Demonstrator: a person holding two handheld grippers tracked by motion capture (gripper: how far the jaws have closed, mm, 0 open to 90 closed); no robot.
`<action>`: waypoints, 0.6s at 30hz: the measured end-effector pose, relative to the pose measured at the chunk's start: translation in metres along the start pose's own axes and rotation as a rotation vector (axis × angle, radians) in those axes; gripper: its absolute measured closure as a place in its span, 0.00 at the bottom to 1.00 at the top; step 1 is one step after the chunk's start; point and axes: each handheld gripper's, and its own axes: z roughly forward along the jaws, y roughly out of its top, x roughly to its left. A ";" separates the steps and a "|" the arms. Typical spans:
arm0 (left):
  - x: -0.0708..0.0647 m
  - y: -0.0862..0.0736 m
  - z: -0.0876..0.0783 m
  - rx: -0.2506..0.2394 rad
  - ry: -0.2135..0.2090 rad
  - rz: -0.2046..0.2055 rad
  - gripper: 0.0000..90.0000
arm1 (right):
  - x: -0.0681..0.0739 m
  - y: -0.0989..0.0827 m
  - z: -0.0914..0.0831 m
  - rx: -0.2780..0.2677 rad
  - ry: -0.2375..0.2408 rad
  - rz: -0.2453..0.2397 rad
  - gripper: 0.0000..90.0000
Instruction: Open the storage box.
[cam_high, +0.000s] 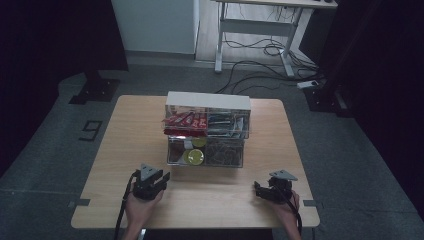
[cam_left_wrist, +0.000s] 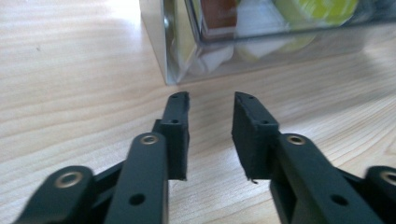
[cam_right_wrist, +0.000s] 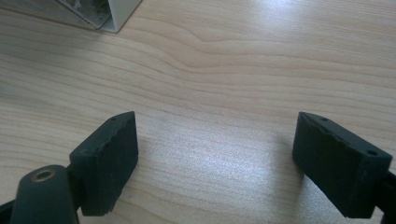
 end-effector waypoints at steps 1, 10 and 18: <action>0.001 0.001 -0.003 -0.009 -0.012 -0.002 0.80 | 0.000 0.000 0.000 0.000 0.000 0.000 0.16; 0.000 0.007 -0.017 -0.074 -0.055 0.001 0.94 | -0.001 0.000 0.000 -0.001 -0.001 0.003 0.17; -0.002 0.012 -0.029 -0.114 -0.079 -0.003 0.98 | -0.001 0.000 0.000 -0.002 -0.002 0.003 0.17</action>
